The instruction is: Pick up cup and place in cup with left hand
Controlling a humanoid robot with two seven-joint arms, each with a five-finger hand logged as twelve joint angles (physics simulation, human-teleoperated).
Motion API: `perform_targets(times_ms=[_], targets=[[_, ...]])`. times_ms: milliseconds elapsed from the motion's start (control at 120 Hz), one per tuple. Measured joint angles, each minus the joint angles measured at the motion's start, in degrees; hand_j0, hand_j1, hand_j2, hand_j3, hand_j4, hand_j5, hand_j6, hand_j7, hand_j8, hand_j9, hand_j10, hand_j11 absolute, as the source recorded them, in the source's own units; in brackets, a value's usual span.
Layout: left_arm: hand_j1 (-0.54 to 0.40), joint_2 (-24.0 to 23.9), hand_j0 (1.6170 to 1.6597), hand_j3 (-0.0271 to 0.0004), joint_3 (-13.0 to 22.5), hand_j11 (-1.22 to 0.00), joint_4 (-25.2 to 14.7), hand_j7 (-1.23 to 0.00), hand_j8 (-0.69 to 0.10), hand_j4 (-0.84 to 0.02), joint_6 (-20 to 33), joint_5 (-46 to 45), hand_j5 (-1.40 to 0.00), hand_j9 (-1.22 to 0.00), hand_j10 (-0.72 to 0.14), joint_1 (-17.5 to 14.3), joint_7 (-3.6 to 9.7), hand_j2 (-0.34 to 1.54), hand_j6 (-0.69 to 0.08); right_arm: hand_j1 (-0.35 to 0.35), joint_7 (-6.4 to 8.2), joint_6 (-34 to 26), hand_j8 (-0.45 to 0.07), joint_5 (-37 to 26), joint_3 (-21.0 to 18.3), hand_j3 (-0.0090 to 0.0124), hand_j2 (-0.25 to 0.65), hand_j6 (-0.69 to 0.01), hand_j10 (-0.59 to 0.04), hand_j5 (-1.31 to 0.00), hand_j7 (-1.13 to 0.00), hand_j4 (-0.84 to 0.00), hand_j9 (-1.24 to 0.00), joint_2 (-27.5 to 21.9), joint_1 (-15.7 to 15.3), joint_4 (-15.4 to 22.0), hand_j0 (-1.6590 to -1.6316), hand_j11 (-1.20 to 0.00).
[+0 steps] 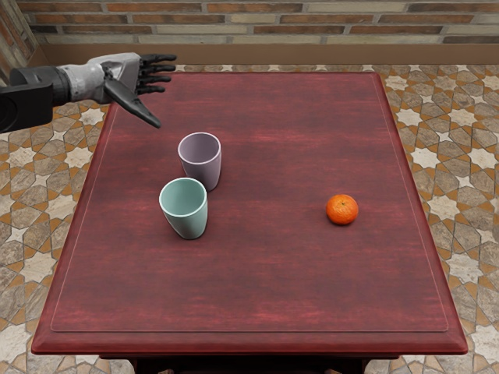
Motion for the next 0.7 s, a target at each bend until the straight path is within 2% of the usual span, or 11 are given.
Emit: perform_targets(times_ms=[125, 250, 358, 483, 617, 700], targets=[[0.327, -0.01, 1.6579, 0.0000, 0.10, -0.02, -0.07, -0.02, -0.020, -0.020, 0.00, 0.98, -0.02, -0.02, -0.019, -0.51, 0.00, 0.00, -0.020, -0.348, -0.02, 0.00, 0.005, 0.01, 0.01, 0.0000, -0.001, 0.007, 0.004, 0.00, 0.00, 0.000, 0.00, 0.00, -0.05, 0.00, -1.6579, 0.00], [0.327, -0.24, 1.6580, 0.0000, 0.62, -0.02, -0.06, -0.02, -0.020, -0.020, 0.00, 8.44, -0.02, -0.02, -0.019, -5.04, 0.00, 0.00, -0.020, -0.348, -0.05, 0.05, 0.005, 0.01, 0.00, 0.0000, -0.001, 0.007, 0.004, 0.00, 0.00, 0.000, 0.00, 0.00, -0.14, 0.00, -1.6580, 0.00], [0.327, -4.23, 1.6580, 0.0000, 4.56, -0.02, -0.01, -0.02, -0.020, -0.020, 0.00, 15.47, -0.02, -0.02, -0.019, -9.45, 0.04, 0.00, -0.020, -0.348, -0.06, 0.05, 0.005, 0.01, 0.00, 0.0000, -0.001, 0.007, 0.004, 0.00, 0.00, 0.000, 0.00, 0.00, -0.16, 0.00, -1.6580, 0.00], [0.327, -7.48, 1.6580, 0.0000, 8.98, -0.02, 0.12, -0.02, -0.021, -0.021, 0.00, 23.35, -0.02, -0.02, -0.020, -11.76, 0.08, 0.00, -0.021, -0.348, -0.06, 0.05, 0.005, 0.01, -0.01, 0.0000, -0.001, 0.007, 0.004, 0.00, 0.00, 0.000, 0.00, 0.00, -0.17, 0.00, -1.6580, 0.00], [0.327, -6.99, 1.6580, 0.0000, 10.96, -0.02, -0.28, -0.03, -0.022, -0.022, 0.00, 28.72, -0.03, -0.03, -0.021, -15.11, 0.09, 0.00, -0.022, -0.348, -0.06, 0.05, 0.005, 0.01, -0.01, 0.0000, -0.001, 0.007, 0.004, 0.00, 0.00, 0.000, 0.00, 0.00, -0.18, 0.00, -1.6580, 0.00], [0.326, -6.22, 1.6580, 0.0000, 13.08, -0.03, -3.61, -0.03, -0.022, -0.022, 0.00, 29.93, -0.03, -0.03, -0.021, -16.68, 0.18, 0.00, -0.022, -0.348, -0.06, 0.05, 0.005, 0.01, 0.00, 0.0000, -0.001, 0.007, 0.004, 0.00, 0.00, 0.000, 0.00, 0.00, -0.18, 0.00, -1.6580, 0.00]])
